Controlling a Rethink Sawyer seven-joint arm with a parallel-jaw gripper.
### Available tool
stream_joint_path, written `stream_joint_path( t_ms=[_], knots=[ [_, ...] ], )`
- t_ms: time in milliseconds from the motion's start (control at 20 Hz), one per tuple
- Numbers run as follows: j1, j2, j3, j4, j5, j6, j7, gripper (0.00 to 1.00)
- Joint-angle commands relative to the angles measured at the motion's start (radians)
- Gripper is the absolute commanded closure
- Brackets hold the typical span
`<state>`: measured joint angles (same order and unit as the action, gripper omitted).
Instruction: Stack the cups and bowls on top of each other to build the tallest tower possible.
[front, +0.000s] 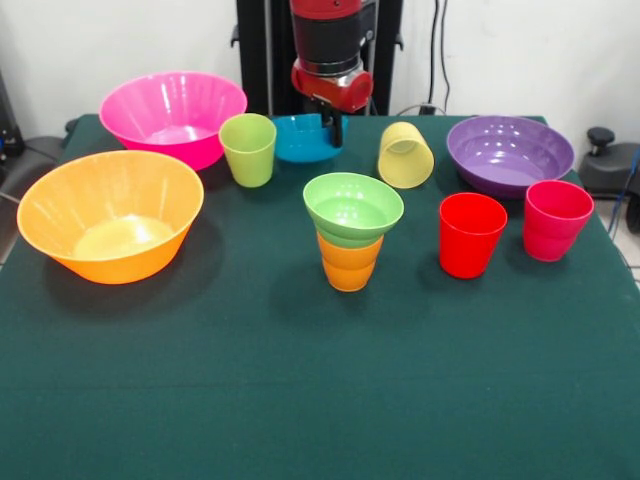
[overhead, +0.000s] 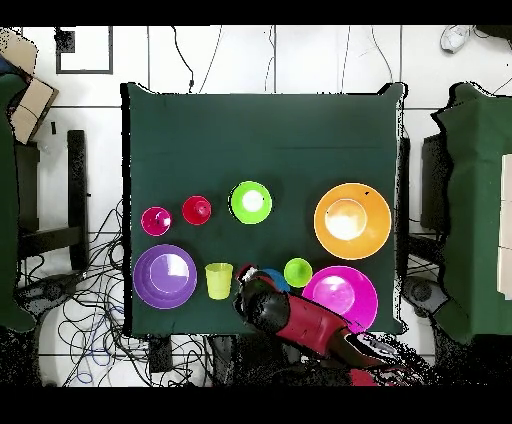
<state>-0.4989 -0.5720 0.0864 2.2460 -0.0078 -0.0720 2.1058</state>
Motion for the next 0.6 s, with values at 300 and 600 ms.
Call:
stream_joint_path(
  t_ms=[300, 600],
  knots=[
    [0.041, -0.017, -0.024, -0.007, -0.005, 0.096, 0.097, 1.00],
    [0.042, -0.022, -0.026, -0.011, -0.001, 0.109, 0.095, 1.00]
  ],
)
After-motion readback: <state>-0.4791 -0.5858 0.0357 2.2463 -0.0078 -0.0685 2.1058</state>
